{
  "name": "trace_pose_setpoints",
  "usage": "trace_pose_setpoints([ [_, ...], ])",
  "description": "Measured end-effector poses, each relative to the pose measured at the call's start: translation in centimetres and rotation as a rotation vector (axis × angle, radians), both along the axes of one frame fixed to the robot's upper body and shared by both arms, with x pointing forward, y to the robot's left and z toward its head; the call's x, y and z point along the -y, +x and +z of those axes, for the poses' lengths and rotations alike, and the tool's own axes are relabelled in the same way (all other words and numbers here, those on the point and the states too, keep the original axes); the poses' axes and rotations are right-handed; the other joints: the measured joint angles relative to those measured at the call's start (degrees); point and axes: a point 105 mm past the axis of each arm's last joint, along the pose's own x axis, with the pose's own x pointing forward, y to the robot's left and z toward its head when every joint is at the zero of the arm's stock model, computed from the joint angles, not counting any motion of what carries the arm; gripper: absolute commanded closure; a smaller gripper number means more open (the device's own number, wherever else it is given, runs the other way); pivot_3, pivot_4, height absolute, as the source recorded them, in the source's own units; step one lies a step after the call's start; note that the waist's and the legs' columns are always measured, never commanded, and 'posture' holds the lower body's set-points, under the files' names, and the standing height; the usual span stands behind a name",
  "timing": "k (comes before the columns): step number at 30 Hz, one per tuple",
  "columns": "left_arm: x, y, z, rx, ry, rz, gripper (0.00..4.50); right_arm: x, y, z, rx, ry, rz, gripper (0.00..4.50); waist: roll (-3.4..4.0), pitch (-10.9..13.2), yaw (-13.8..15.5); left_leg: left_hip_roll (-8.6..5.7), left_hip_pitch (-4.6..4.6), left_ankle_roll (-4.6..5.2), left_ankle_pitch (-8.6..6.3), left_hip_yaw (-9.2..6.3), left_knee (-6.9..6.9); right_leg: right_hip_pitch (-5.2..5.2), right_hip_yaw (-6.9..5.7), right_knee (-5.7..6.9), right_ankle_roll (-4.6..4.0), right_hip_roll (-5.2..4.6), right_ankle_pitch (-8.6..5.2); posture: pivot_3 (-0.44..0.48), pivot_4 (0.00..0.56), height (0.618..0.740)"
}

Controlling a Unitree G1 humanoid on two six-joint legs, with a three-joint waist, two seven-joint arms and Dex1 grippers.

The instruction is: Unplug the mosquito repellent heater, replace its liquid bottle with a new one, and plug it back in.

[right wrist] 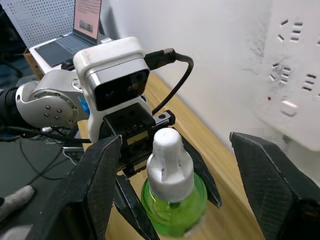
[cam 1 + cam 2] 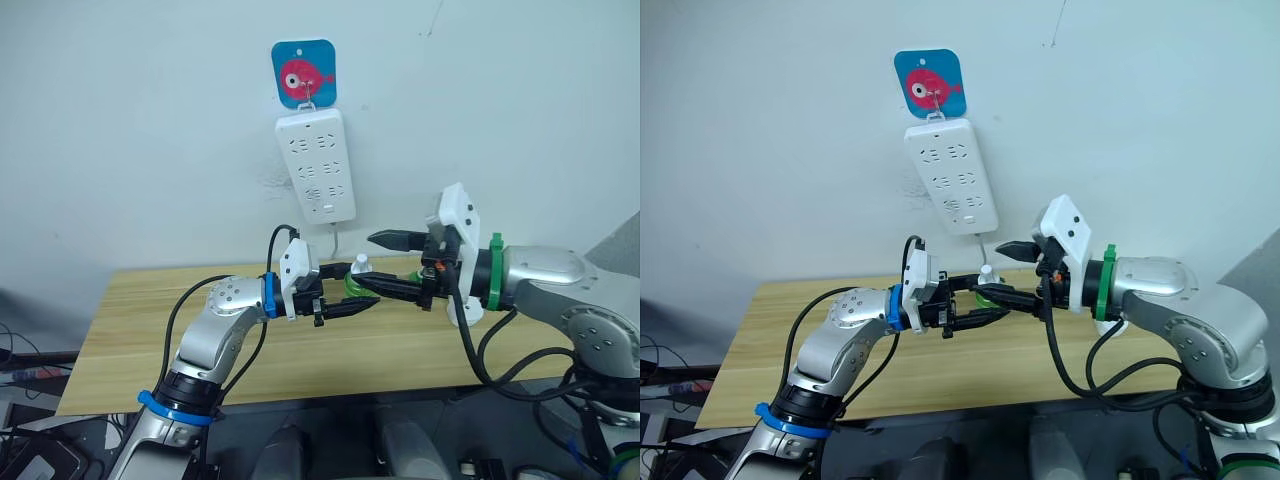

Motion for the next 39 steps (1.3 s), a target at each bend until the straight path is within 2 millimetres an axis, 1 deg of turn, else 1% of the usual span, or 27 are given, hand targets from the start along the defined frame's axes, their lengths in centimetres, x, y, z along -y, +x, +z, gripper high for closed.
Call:
trace_pose_setpoints([
  [2, 0.0, 0.0, 0.0, 0.000, 0.000, 0.000, 2.16, -0.3, -0.1, -0.2, -0.009, 0.001, 0.010, 2.17, 0.00, 0.00, 0.09, 0.02, 0.00, 0.00, 0.00, -0.03, 0.00, 0.00, -0.01, 0.01, 0.00, -0.02, 0.00, -0.145, 0.138, 0.740],
  [6, 0.0, -0.3, 0.0, 0.006, 0.000, -0.001, 2.16, -0.4, -0.3, -0.2, -0.014, 0.007, 0.032, 3.69, 0.01, -0.01, 0.27, 0.02, 0.01, 0.00, 0.00, -0.04, 0.00, 0.00, -0.03, 0.00, 0.00, -0.02, 0.00, -0.139, 0.136, 0.740],
  [7, -0.2, -0.3, -0.1, 0.001, 0.006, 0.003, 2.16, -0.5, -0.4, -0.1, -0.008, 0.012, 0.038, 4.02, 0.02, -0.01, 0.32, 0.02, 0.02, 0.00, 0.00, -0.03, 0.00, 0.00, -0.02, 0.00, 0.00, -0.02, 0.00, -0.139, 0.136, 0.740],
  [8, -0.3, -0.3, -0.2, -0.001, 0.009, 0.006, 2.16, -0.5, -0.4, -0.1, -0.009, 0.010, 0.038, 4.20, 0.02, -0.01, 0.33, 0.02, 0.02, 0.00, 0.00, -0.03, 0.00, 0.00, -0.02, 0.01, 0.00, -0.02, 0.00, -0.139, 0.136, 0.740],
  [13, -0.3, -0.3, -0.2, 0.002, 0.008, 0.005, 2.16, -0.5, -0.4, 0.0, -0.012, 0.018, 0.045, 4.20, 0.02, -0.01, 0.56, 0.02, 0.01, 0.00, 0.00, -0.03, 0.00, 0.00, -0.03, 0.00, 0.00, -0.02, 0.00, -0.142, 0.135, 0.740],
  [15, -0.4, -0.3, -0.3, -0.001, 0.015, 0.009, 2.16, -0.4, -0.5, 0.7, -0.009, 0.060, 0.052, 4.20, 0.02, -0.01, 0.56, 0.02, 0.01, 0.00, 0.00, -0.02, 0.00, 0.00, -0.02, 0.00, 0.00, -0.02, 0.00, -0.145, 0.137, 0.740],
  [17, -0.7, -0.4, -0.8, -0.006, 0.030, 0.022, 2.16, 0.0, -0.2, 2.2, 0.020, 0.123, 0.032, 4.20, 0.02, -0.01, 0.53, 0.03, 0.02, 0.00, 0.00, -0.01, 0.00, -0.01, 0.00, 0.01, 0.00, -0.02, 0.00, -0.147, 0.140, 0.740],
  [20, -1.4, -0.2, -1.7, -0.020, 0.072, 0.062, 2.16, 1.8, 1.3, 4.4, 0.093, 0.192, -0.088, 4.20, 0.02, -0.01, 0.70, 0.02, 0.01, 0.00, 0.00, -0.03, -0.01, 0.00, -0.02, -0.01, 0.00, -0.02, 0.00, -0.152, 0.147, 0.740],
  [22, -2.3, -0.1, -2.5, -0.034, 0.113, 0.092, 2.16, 2.9, 1.9, 4.6, 0.115, 0.212, -0.166, 4.20, 0.02, -0.01, 0.78, 0.02, 0.01, 0.01, -0.01, -0.03, -0.03, 0.00, -0.02, -0.02, 0.00, -0.03, 0.00, -0.155, 0.156, 0.740],
  [24, -3.2, 0.0, -3.5, -0.056, 0.155, 0.121, 2.16, 3.8, 2.4, 3.1, 0.097, 0.191, -0.243, 4.20, 0.03, -0.01, 0.90, 0.04, 0.00, 0.02, -0.01, -0.02, -0.05, -0.02, -0.01, -0.04, 0.00, -0.07, 0.00, -0.155, 0.168, 0.740],
  [26, -4.0, -0.3, -4.3, -0.078, 0.190, 0.133, 2.16, 4.6, 3.0, 0.8, 0.082, 0.170, -0.332, 4.20, 0.01, -0.01, 0.97, 0.09, 0.01, 0.02, -0.02, -0.05, -0.07, 0.02, -0.01, -0.06, 0.00, -0.08, -0.01, -0.155, 0.176, 0.740],
  [27, -4.3, -0.5, -4.7, -0.090, 0.208, 0.137, 2.16, 4.9, 3.3, -0.7, 0.076, 0.148, -0.379, 4.20, 0.04, 0.01, 0.98, 0.08, 0.00, 0.02, -0.01, 0.00, -0.09, -0.02, 0.00, -0.06, 0.00, -0.07, -0.01, -0.153, 0.183, 0.740],
  [29, -4.9, -1.0, -5.4, -0.119, 0.233, 0.141, 2.16, 5.4, 3.7, -4.5, 0.054, 0.107, -0.469, 4.20, 0.08, 0.05, 1.00, 0.08, 0.02, 0.02, -0.01, 0.04, -0.09, -0.03, 0.03, -0.04, 0.01, -0.07, -0.02, -0.151, 0.193, 0.740],
  [33, -4.9, -1.5, -5.3, -0.121, 0.253, 0.132, 2.16, 6.2, 4.9, -10.1, 0.035, 0.075, -0.606, 4.20, 0.13, 0.19, 1.04, 0.06, 0.09, 0.02, -0.01, 0.11, -0.08, 0.02, 0.05, -0.05, 0.01, 0.01, -0.03, -0.134, 0.212, 0.740],
  [35, -5.0, -1.7, -5.2, -0.124, 0.261, 0.128, 2.16, 7.0, 5.4, -12.7, 0.027, 0.041, -0.666, 4.20, 0.15, 0.26, 1.06, 0.05, 0.11, 0.02, -0.02, 0.13, -0.09, 0.03, 0.06, -0.05, 0.00, 0.03, -0.03, -0.121, 0.221, 0.740],
  [39, -4.9, -2.2, -4.9, -0.140, 0.264, 0.124, 2.16, 8.3, 6.1, -16.8, -0.034, 0.016, -0.775, 4.20, 0.23, 0.66, 1.09, 0.09, 0.13, 0.02, -0.01, 0.09, -0.11, 0.03, 0.05, -0.03, -0.03, 0.02, -0.04, -0.107, 0.234, 0.740],
])
